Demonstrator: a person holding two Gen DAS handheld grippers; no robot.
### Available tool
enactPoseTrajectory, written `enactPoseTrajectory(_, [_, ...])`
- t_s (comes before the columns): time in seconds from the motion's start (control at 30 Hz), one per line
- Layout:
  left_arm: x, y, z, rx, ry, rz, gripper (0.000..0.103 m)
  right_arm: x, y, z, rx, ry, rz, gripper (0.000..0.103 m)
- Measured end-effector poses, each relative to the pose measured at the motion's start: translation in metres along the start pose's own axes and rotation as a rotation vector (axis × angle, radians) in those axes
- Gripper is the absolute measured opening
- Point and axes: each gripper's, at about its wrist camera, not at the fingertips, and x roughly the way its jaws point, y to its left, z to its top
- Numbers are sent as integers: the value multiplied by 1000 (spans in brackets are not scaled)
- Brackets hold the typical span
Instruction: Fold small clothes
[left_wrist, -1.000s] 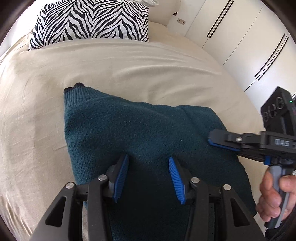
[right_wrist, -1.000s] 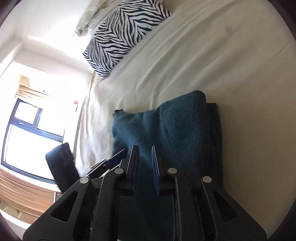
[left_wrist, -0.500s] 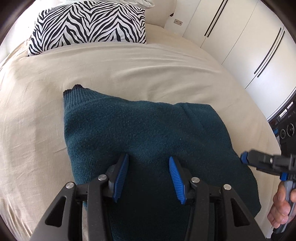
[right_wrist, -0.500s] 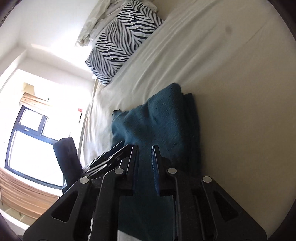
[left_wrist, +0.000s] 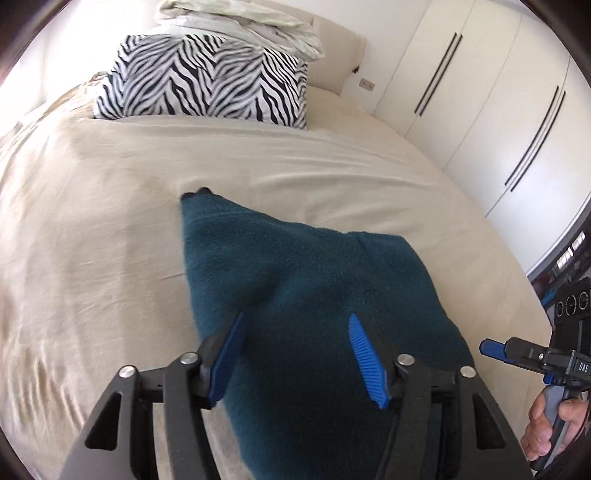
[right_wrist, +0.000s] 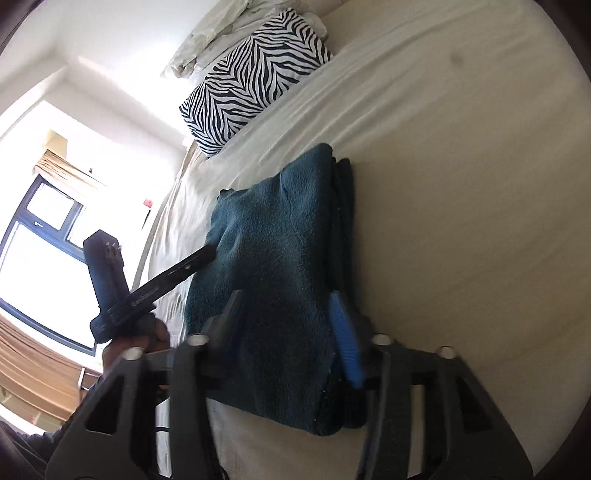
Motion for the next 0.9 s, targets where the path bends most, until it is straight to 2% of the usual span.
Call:
enactPoseTrajectory(0.03, [-11, 5, -4, -20, -23, 3, 77, -7, 1, 5, -11, -25, -11, 77])
enactPoseTrajectory(0.1, [-23, 17, -11, -72, -19, -1, 77, -13, 0, 14, -18, -39, -15, 77])
enactPoseTrajectory(0.3, [-3, 43, -21, -205, 130, -72, 76, 29, -33, 31, 152, 99, 34, 75])
enactPoseTrajectory(0.37, [6, 43, -21, -218, 161, -103, 76, 49, -38, 33, 193, 133, 52, 71])
enactPoseTrajectory(0.43, [19, 43, -23, -241, 204, -138, 75, 62, -39, 37, 205, 148, 68, 61])
enactPoseTrajectory(0.47, [26, 42, -24, -248, 229, -139, 74, 67, -38, 40, 207, 158, 70, 60])
enactPoseTrajectory(0.57, [39, 40, -25, -263, 250, -158, 74, 84, -32, 45, 171, 217, 28, 53])
enactPoseTrajectory(0.63, [43, 38, -22, -276, 268, -179, 63, 95, -29, 49, 160, 248, 7, 45])
enactPoseTrajectory(0.67, [44, 38, -21, -280, 280, -174, 62, 97, -30, 50, 165, 256, 2, 41])
enactPoseTrajectory(0.7, [44, 35, -20, -270, 287, -170, 56, 99, -31, 51, 170, 264, -7, 33])
enactPoseTrajectory(0.73, [43, 32, -18, -253, 293, -165, 50, 101, -30, 51, 169, 270, -15, 30])
enactPoseTrajectory(0.83, [33, 23, -12, -197, 293, -149, 41, 95, -18, 44, 136, 247, -58, 25])
enactPoseTrajectory(0.9, [21, 22, -12, -194, 286, -159, 39, 85, -5, 39, 109, 222, -85, 23])
